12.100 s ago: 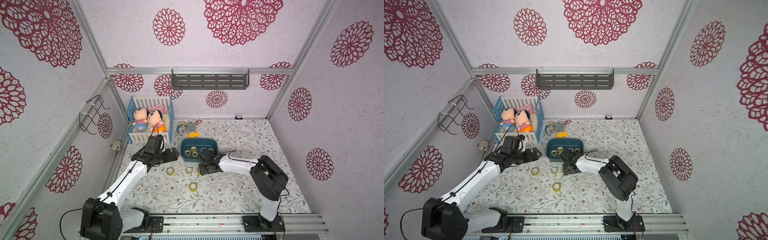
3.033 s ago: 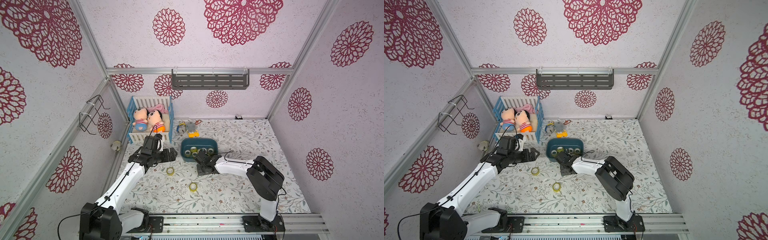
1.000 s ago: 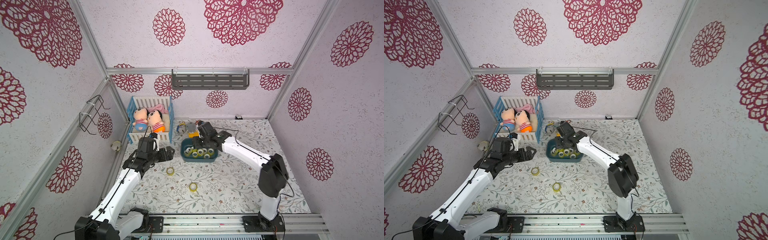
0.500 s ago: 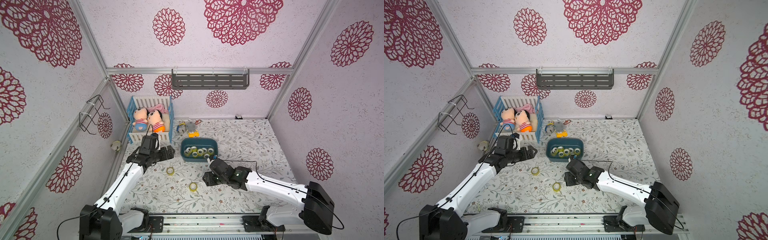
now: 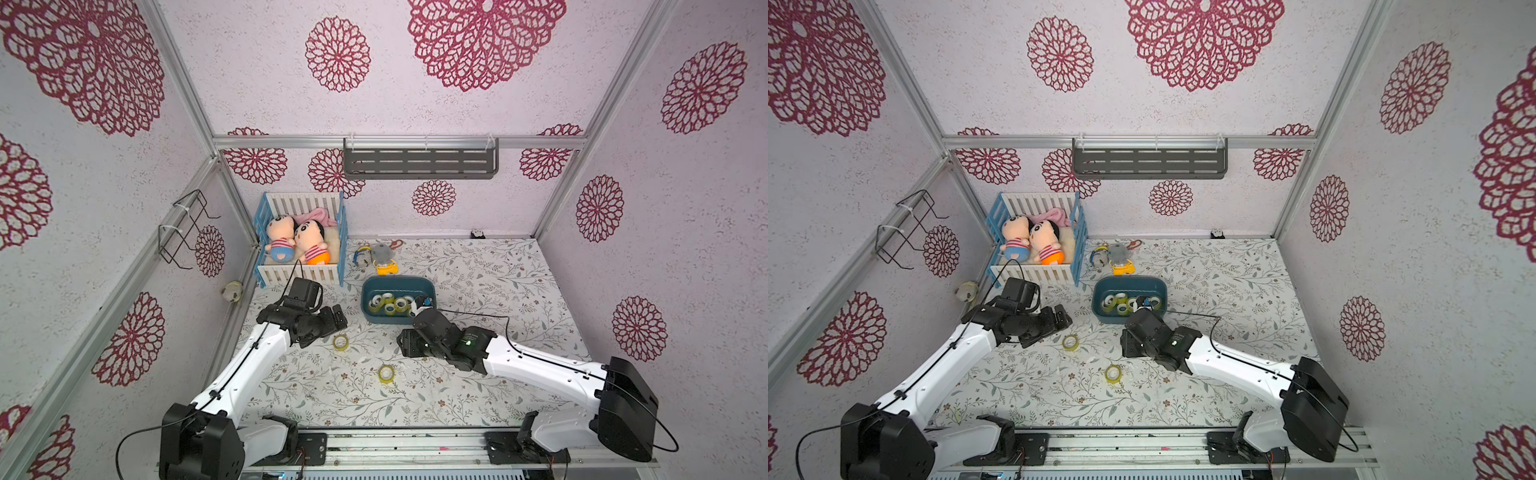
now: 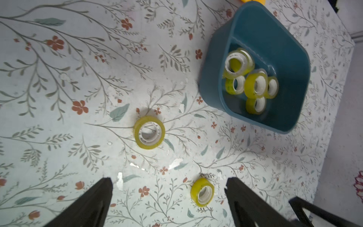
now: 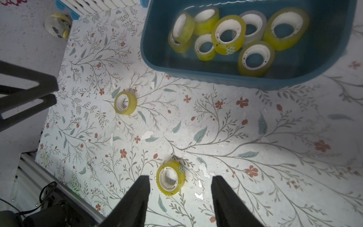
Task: Put the transparent tape into the storage box
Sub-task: Move the tape to the center of the board.
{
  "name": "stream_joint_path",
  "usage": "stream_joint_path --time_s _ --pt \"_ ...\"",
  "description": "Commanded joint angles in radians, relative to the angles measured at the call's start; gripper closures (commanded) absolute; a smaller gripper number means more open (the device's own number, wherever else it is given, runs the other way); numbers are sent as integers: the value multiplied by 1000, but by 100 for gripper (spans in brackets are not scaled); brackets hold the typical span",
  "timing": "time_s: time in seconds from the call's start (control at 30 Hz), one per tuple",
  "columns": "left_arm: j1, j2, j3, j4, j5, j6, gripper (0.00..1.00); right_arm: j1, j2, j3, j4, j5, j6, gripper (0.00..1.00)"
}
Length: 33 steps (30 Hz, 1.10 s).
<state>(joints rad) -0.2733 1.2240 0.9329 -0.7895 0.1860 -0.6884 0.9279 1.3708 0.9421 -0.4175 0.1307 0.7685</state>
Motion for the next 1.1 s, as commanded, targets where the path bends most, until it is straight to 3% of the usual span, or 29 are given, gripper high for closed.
stream_joint_path --time_s 0.0,0.13,0.33,0.8,1.07 --pt "-42 39 -4 -3 22 -19 3 -26 -114 -55 -14 76 -8 43" --pt "-112 136 44 -4 -31 -25 9 -59 -312 -150 -67 124 5 43" --pt "-192 313 135 -8 -95 -9 9 -86 -517 -281 -85 10 15 42" --pt "-192 394 150 -6 -160 -1 4 -84 -536 -352 -56 15 23 40" --pt "-186 454 157 64 -93 -48 2 -84 -524 -364 -68 12 14 40"
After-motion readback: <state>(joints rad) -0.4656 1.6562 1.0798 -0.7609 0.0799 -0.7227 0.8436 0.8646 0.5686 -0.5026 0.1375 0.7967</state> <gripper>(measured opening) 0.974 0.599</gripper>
